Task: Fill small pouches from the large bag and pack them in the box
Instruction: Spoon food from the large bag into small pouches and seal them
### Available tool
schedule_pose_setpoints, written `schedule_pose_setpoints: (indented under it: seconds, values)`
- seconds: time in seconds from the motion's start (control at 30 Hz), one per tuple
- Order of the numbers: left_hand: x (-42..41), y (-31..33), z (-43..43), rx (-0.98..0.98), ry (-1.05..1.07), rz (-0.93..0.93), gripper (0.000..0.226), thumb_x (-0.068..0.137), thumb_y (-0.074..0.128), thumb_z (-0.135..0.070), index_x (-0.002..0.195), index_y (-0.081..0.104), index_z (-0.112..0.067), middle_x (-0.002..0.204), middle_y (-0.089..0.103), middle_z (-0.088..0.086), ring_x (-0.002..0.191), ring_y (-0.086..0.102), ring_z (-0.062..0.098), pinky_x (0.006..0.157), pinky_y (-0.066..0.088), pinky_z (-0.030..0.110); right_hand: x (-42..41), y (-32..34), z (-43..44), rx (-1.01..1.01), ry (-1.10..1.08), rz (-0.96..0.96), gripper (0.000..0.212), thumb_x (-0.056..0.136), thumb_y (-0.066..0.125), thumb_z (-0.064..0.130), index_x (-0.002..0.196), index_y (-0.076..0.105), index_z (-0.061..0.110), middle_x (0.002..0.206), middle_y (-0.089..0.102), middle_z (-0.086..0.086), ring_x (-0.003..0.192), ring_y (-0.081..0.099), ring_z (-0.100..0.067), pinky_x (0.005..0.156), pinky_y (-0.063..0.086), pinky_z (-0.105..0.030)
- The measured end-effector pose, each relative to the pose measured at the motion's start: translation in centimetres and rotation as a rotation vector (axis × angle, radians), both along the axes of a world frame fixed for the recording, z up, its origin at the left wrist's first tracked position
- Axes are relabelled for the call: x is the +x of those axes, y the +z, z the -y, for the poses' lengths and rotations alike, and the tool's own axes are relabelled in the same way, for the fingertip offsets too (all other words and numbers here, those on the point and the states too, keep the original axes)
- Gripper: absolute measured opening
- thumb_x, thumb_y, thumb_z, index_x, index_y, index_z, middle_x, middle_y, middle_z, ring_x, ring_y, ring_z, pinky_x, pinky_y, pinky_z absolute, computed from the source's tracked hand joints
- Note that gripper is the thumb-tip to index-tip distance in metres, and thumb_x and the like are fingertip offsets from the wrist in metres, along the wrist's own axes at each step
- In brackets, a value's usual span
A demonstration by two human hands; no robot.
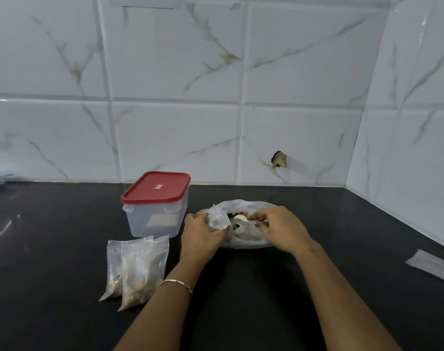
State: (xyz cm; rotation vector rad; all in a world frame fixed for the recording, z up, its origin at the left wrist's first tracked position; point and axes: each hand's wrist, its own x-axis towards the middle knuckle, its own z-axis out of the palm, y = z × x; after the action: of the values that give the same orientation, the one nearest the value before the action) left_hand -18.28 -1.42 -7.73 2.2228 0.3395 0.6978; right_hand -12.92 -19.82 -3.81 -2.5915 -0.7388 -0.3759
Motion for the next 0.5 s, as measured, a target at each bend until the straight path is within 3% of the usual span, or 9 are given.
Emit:
schedule_pose_setpoints:
  seconds: [0.13, 0.23, 0.33, 0.5]
  values:
    - [-0.1, -0.1, 0.2, -0.022, 0.027, -0.004, 0.066, 0.072, 0.070, -0.062, 0.118, 0.063, -0.016, 0.121, 0.053, 0.009, 0.105, 0.056, 0.021, 0.088, 0.044, 0.028, -1.0, 0.1, 0.7, -0.061, 0.045, -0.070, 0.025, 0.093, 0.058, 0.023, 0.106, 0.071, 0.040, 0.109, 0.067, 0.017, 0.090, 0.059, -0.004, 0.081, 0.052, -0.028]
    - [-0.2, -0.1, 0.5, -0.014, 0.036, -0.022, 0.071, 0.067, 0.076, -0.060, 0.120, 0.061, -0.014, 0.125, 0.050, 0.008, 0.107, 0.055, 0.022, 0.087, 0.041, 0.026, -1.4, 0.0, 1.2, -0.098, 0.072, -0.107, 0.026, 0.092, 0.059, 0.021, 0.106, 0.072, 0.039, 0.109, 0.067, 0.014, 0.093, 0.061, -0.007, 0.084, 0.052, -0.031]
    - [-0.3, 0.0, 0.4, 0.010, 0.027, -0.042, 0.072, 0.065, 0.079, -0.055, 0.120, 0.059, -0.013, 0.124, 0.049, 0.007, 0.106, 0.054, 0.020, 0.087, 0.042, 0.026, -1.1, 0.1, 1.5, 0.044, 0.070, -0.094, 0.026, 0.093, 0.058, 0.015, 0.103, 0.073, 0.034, 0.106, 0.067, 0.012, 0.095, 0.062, -0.007, 0.085, 0.051, -0.027]
    - [0.0, 0.0, -0.2, 0.018, 0.003, -0.092, 0.070, 0.060, 0.080, -0.057, 0.113, 0.062, -0.015, 0.115, 0.056, 0.007, 0.101, 0.055, 0.019, 0.086, 0.044, 0.027, -0.2, -0.4, 1.1, 0.187, -0.006, 0.087, 0.025, 0.096, 0.054, 0.014, 0.108, 0.072, 0.025, 0.099, 0.063, 0.009, 0.095, 0.059, -0.009, 0.084, 0.048, -0.025]
